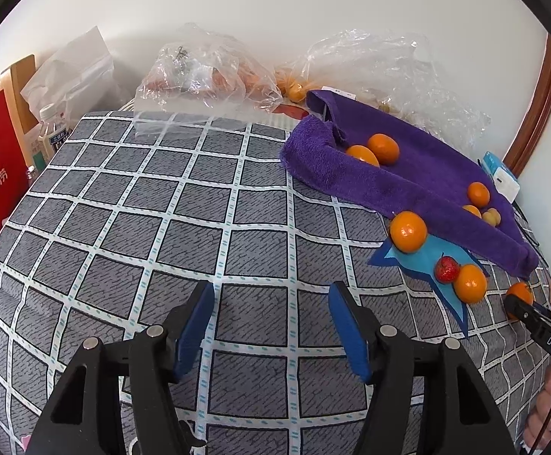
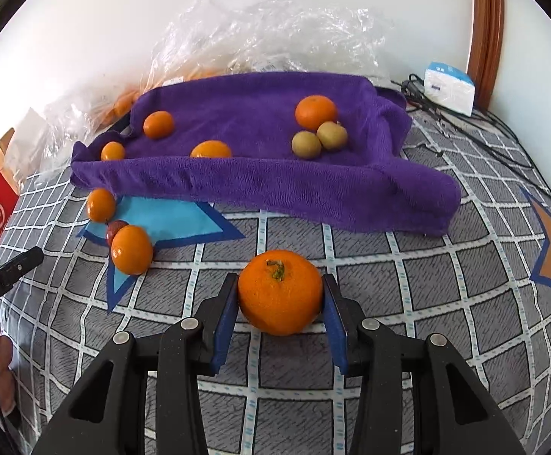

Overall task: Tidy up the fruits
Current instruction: 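Grasp a large mandarin orange on the star mat with the right tool, then grasp a small orange on the star mat with the left tool while the right tool holds the mandarin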

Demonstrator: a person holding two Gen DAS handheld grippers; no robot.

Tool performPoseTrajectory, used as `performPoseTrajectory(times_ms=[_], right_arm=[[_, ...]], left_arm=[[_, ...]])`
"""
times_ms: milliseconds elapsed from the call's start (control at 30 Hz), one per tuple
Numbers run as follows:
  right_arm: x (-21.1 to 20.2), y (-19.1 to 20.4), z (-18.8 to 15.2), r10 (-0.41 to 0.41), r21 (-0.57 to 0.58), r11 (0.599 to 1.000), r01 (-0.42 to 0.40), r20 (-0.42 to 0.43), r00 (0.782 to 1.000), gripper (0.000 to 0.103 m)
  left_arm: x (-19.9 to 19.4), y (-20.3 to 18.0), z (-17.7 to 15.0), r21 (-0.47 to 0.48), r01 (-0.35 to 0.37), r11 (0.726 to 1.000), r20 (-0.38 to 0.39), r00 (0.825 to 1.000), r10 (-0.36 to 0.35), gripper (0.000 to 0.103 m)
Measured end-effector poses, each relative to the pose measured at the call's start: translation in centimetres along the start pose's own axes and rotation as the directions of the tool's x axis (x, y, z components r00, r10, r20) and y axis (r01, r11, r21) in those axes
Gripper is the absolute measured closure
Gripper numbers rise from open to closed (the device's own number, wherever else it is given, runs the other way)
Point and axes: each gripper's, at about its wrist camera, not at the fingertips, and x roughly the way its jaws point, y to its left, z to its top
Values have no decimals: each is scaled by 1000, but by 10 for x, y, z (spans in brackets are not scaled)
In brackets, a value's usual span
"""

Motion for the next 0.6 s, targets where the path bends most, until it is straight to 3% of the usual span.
performPoseTrajectory(times_ms=[100,333,500,600], right_arm=[[4,2,1,-8,2,1000,8,5,1000,61],[-3,0,-1,-18,11,1000,18,34,999,61],[-12,-10,-3,-30,11,1000,29,65,997,61],[-13,-16,-4,-26,23,999,25,68,997,61]], left_arm=[[1,-1,-1,10,8,1000,-8,1000,-8,32],[5,3,2,23,7,1000,-29,1000,-7,32],[5,-6,0,72,-63,995,-43,997,67,32],[2,-14,7,37,1,999,-72,997,2,39]])
